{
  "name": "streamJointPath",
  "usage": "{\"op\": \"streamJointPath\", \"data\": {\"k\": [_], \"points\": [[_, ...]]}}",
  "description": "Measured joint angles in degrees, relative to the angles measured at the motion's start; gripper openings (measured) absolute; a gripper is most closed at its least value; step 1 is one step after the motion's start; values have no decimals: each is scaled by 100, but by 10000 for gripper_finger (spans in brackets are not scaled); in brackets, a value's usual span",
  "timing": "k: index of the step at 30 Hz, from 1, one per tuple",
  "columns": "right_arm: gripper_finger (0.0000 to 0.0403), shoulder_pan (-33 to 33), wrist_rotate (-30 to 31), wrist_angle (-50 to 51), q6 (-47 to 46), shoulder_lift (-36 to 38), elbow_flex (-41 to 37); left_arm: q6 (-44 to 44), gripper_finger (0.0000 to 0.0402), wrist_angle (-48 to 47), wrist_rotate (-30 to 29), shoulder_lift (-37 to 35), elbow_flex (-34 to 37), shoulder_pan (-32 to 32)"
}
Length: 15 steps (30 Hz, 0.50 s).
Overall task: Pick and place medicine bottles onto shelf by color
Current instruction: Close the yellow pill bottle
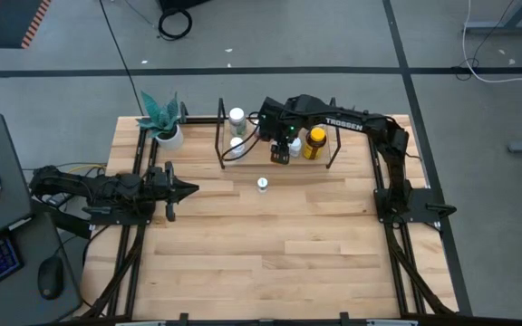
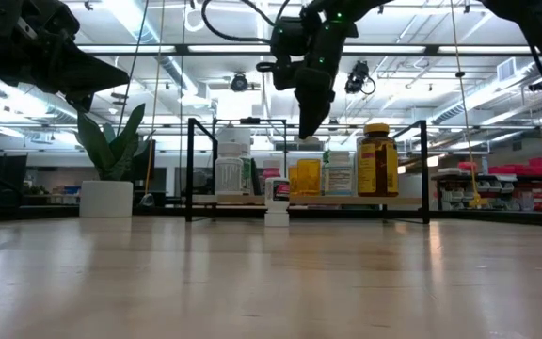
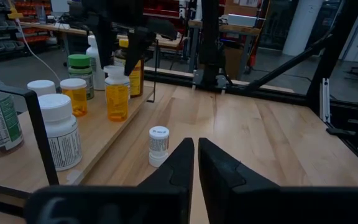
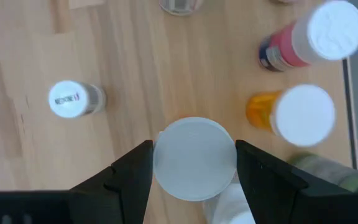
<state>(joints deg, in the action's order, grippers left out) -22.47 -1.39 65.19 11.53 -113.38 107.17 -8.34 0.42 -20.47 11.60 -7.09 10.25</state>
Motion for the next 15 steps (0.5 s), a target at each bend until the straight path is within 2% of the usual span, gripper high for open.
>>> {"op": "streamJointPath", "data": {"k": [15], "points": [[223, 23, 20, -543, -101, 0, -591, 0, 26, 1, 0, 0, 0, -1]]}}
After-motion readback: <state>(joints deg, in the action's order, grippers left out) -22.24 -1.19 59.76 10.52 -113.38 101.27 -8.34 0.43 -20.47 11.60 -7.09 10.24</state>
